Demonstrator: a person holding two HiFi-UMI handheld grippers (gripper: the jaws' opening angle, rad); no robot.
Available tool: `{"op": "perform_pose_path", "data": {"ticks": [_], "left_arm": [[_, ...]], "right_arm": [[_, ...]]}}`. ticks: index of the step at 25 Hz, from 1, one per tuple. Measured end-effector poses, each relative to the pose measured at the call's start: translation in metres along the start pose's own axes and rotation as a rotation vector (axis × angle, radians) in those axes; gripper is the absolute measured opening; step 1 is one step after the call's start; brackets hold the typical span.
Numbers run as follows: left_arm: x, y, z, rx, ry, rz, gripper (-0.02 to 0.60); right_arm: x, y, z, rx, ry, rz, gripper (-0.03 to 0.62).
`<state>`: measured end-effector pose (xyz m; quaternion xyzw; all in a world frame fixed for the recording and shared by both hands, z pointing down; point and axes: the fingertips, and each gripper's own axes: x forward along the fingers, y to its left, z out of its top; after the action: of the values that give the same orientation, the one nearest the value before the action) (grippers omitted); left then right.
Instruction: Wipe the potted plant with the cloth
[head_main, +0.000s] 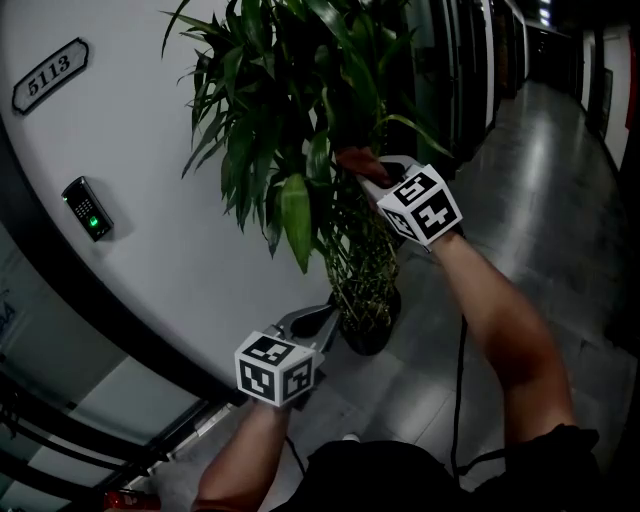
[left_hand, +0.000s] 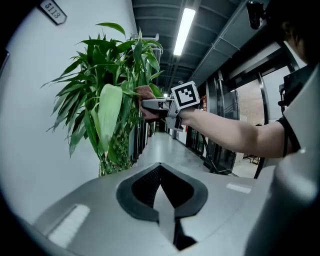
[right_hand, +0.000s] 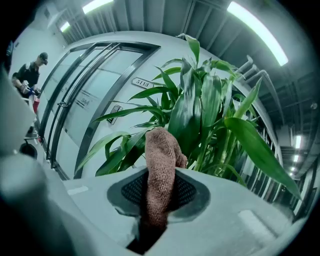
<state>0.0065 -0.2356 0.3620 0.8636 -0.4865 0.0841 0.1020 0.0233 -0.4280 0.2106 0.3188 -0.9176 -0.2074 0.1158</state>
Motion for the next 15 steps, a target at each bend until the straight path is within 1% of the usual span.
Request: {"op": "perform_pose_path", "data": {"ticks": [6,11,15], "left_arm": [[-0.004,-0.005,-0.008,-0.030,-0.001,0.016,0.017],[-0.008,-0.001,-0.009,-0.043,-0.001,0.043,0.017],[-0.010,0.004,-0.015,-0.060,-0.004,0.050,0.017]], "right_arm": [[0.000,0.011,-0.029,0.051,0.079,0.031,0.071],[0.001,0.011,-0.044,0.095,0.116,0.054,0.071],[-0.001,0.021,-0.060,0.073,0.171,0.072,0.071]]}}
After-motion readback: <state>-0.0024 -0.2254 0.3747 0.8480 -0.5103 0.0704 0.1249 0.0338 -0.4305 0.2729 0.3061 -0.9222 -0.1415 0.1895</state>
